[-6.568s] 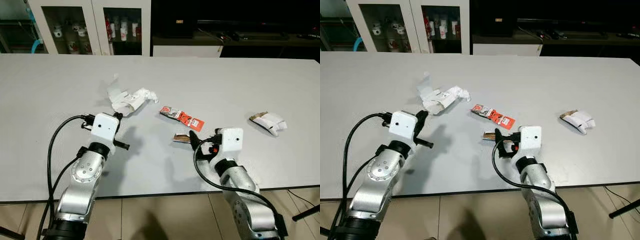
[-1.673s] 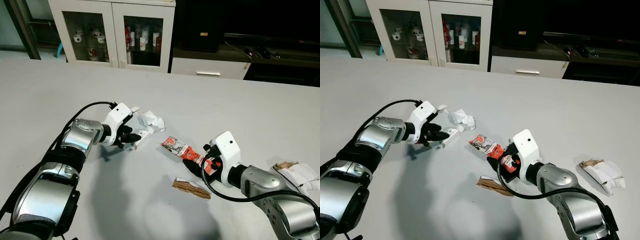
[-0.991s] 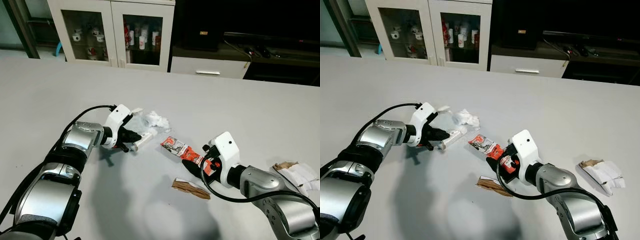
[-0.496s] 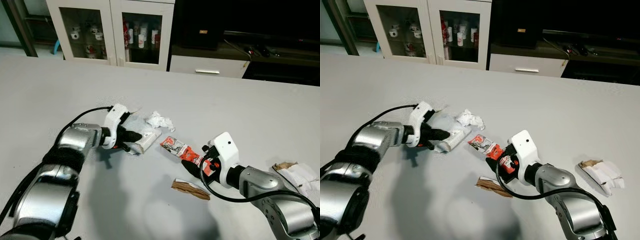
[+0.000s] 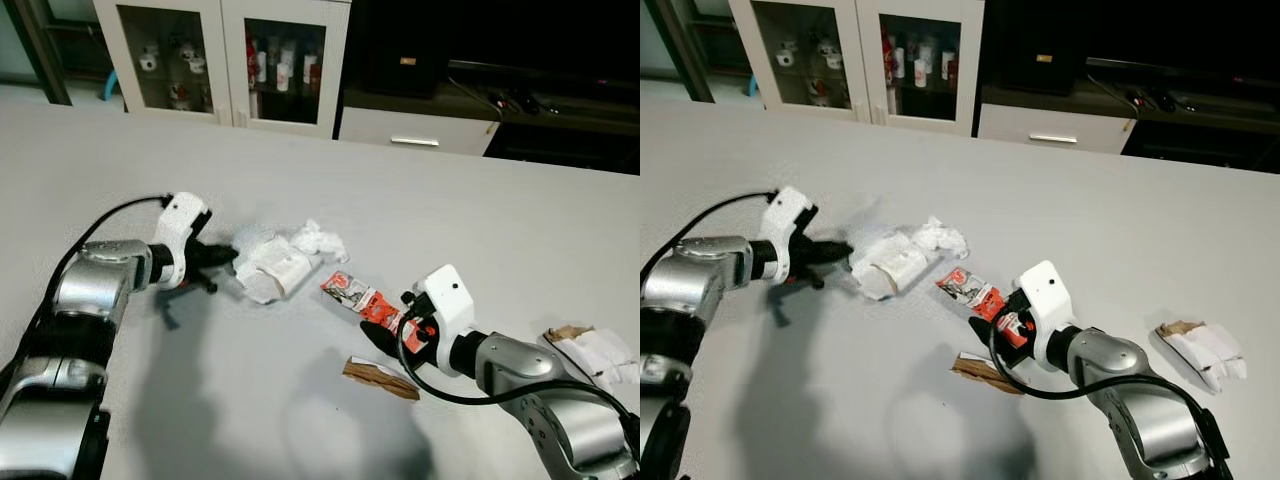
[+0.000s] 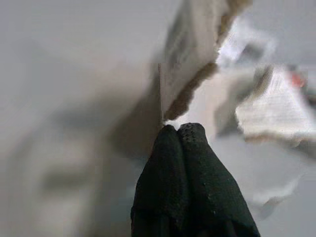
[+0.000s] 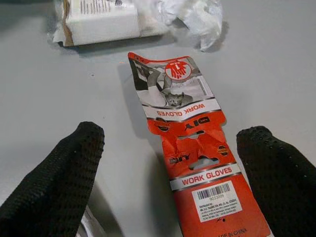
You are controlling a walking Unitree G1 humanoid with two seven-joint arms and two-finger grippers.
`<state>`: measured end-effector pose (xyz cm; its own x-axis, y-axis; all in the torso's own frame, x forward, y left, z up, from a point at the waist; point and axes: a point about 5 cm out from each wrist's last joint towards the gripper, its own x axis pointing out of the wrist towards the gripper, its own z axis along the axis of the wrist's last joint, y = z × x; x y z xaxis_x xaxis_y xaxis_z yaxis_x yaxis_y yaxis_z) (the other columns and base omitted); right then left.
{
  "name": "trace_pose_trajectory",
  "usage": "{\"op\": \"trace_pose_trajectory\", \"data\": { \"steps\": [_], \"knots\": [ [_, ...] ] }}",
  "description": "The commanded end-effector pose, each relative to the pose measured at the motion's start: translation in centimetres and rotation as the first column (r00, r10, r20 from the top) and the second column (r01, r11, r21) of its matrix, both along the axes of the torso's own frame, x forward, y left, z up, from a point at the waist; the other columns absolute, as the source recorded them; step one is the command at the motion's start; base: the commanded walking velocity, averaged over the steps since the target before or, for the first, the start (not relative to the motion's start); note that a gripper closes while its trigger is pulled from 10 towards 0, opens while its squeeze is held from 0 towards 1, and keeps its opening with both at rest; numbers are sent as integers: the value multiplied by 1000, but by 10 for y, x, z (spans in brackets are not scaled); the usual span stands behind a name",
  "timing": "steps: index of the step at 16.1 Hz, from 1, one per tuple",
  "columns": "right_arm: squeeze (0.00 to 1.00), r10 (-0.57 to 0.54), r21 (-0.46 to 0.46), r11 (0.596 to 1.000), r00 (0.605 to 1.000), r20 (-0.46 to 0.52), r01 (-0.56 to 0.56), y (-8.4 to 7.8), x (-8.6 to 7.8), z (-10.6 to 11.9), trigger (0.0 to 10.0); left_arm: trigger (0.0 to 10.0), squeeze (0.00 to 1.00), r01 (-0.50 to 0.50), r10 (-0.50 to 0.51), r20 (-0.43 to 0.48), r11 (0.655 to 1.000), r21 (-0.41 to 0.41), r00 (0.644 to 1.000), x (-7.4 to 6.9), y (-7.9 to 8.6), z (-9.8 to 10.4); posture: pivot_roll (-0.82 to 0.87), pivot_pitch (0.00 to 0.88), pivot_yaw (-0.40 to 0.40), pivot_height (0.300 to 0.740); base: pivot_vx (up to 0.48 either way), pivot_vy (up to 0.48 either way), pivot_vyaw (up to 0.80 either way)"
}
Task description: Picking trash to rubbish bin
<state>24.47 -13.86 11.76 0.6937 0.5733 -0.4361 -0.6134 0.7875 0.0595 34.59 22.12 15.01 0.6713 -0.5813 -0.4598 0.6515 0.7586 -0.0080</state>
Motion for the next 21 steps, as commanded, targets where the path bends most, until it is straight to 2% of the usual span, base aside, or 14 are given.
{"op": "trace_pose_trajectory", "data": {
  "steps": [1,2,3,4,5,7,9,12,16,19,20,21],
  "knots": [
    [0,14,-1,1000,1000,9,-14,0,2,2,10000,10000,1000,65,-68,197,998,22,978,-2,-12,14,-53,24,-91,740,0,0,0],
    [0,13,0,1000,1000,10,-13,0,2,2,10000,10000,1000,122,-141,279,989,85,950,-9,-17,16,-54,27,-88,740,0,0,0],
    [0,10,2,1000,1000,11,-10,-1,2,3,10000,10000,1000,143,-166,297,985,99,940,-13,-17,16,-57,30,-81,740,0,0,0],
    [0,8,1,1000,1000,11,-8,-1,1,3,10000,10000,1000,154,-177,314,983,97,933,-16,-17,17,-59,32,-78,740,0,0,0],
    [0,4,0,1000,1000,8,-4,-2,0,2,10000,10000,1000,182,-192,344,981,63,919,-24,-19,22,-61,33,-76,740,0,0,0],
    [0,5,2,1000,1000,0,-5,-2,-3,0,10000,10000,1000,214,-204,326,977,6,923,-39,-23,23,-59,36,-79,740,0,0,0],
    [0,24,6,1000,1000,-4,-24,0,-3,1,10000,10000,1000,250,-247,310,968,29,918,-49,-29,19,-56,37,-85,740,0,0,0],
    [0,44,8,999,999,-3,-44,1,-2,1,10000,10000,1000,195,-217,324,976,99,921,-44,-28,15,-51,35,-95,740,0,0,0],
    [0,61,17,998,998,-1,-61,4,1,3,10000,10000,1000,179,-236,356,966,185,904,-39,-45,6,-51,32,-93,740,0,0,0],
    [0,183,59,982,983,-7,-182,14,-14,5,10000,10000,1000,127,-212,375,963,237,902,-33,-51,0,-59,32,-86,740,0,0,0],
    [0,200,67,978,980,-11,-198,15,-16,5,10000,10000,718,123,-215,374,959,255,902,-32,-50,-1,-59,31,-84,740,0,0,0],
    [0,209,70,976,978,-13,-207,16,-18,5,10000,10000,0,108,-224,385,948,299,895,-30,-49,-2,-59,30,-84,740,0,0,0]
  ]
}}
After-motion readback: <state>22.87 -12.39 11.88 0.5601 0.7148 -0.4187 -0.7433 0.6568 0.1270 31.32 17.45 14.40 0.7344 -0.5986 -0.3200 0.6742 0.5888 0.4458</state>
